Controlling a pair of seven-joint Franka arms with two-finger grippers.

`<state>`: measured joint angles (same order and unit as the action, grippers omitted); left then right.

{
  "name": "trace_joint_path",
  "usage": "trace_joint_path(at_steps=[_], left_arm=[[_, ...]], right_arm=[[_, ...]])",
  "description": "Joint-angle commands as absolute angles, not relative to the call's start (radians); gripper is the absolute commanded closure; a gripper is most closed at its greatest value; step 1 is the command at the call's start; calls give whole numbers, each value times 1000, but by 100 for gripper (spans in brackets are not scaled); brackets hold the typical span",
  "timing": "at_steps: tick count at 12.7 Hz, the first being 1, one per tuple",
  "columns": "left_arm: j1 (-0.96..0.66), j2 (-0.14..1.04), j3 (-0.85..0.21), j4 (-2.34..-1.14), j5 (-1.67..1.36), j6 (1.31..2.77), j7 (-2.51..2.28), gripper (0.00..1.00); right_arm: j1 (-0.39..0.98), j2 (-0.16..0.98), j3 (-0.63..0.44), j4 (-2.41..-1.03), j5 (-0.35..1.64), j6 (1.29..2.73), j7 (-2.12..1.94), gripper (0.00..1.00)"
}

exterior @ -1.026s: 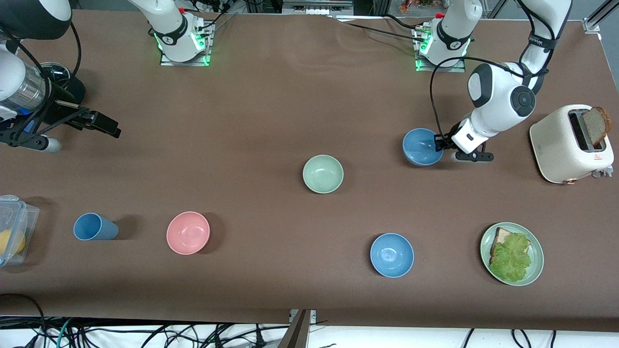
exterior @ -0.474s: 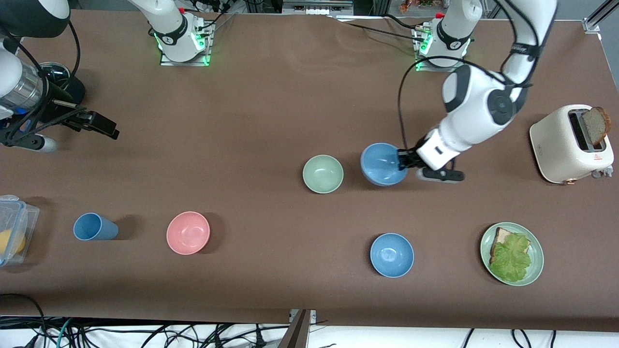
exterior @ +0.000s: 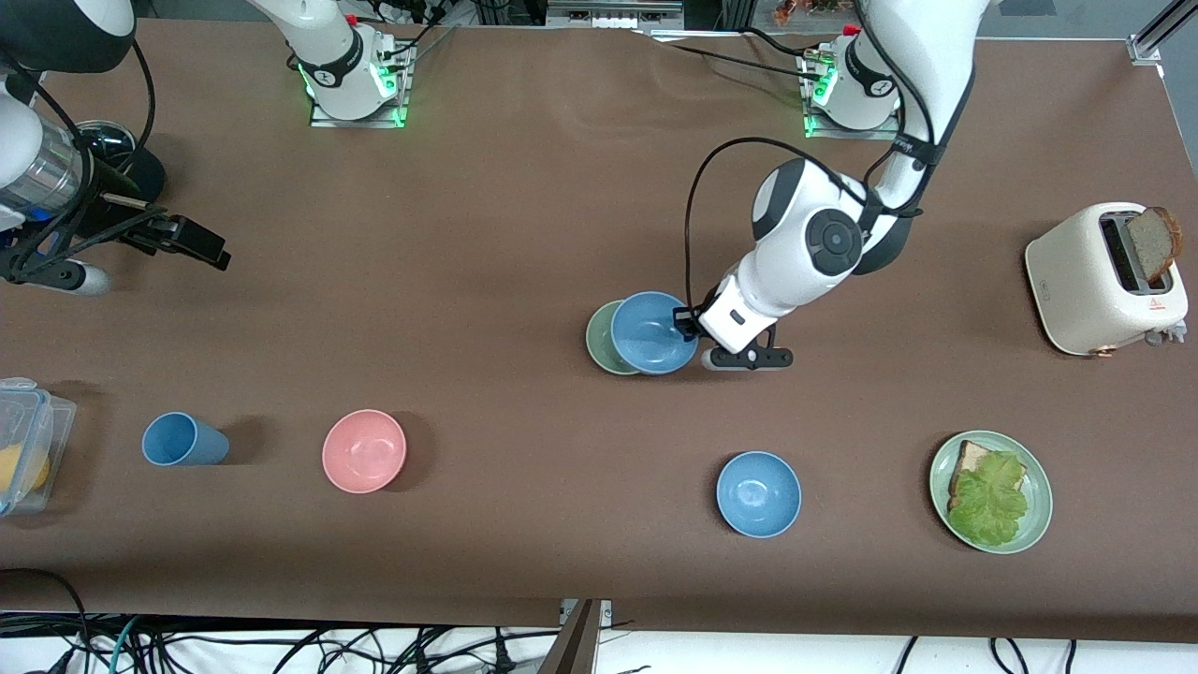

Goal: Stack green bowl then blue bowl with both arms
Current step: 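Lower the blue bowl into the green bowl and open the left gripper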

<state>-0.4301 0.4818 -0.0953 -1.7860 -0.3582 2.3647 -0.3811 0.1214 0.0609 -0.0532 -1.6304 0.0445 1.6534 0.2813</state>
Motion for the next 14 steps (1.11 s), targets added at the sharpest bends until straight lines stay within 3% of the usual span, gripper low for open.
trace_joint_path(at_steps=[1, 4, 14], left_arm=[[-498, 551, -51, -1701, -367, 2347, -429, 100], [-572, 594, 8, -1675, -367, 2349, -430, 100], [-589, 606, 12, -1692, -267, 2344, -405, 100]], right_arm=[[129, 61, -63, -1617, 63, 1652, 285, 0], [129, 61, -63, -1617, 63, 1654, 285, 0], [114, 69, -66, -1617, 71, 1654, 275, 0]])
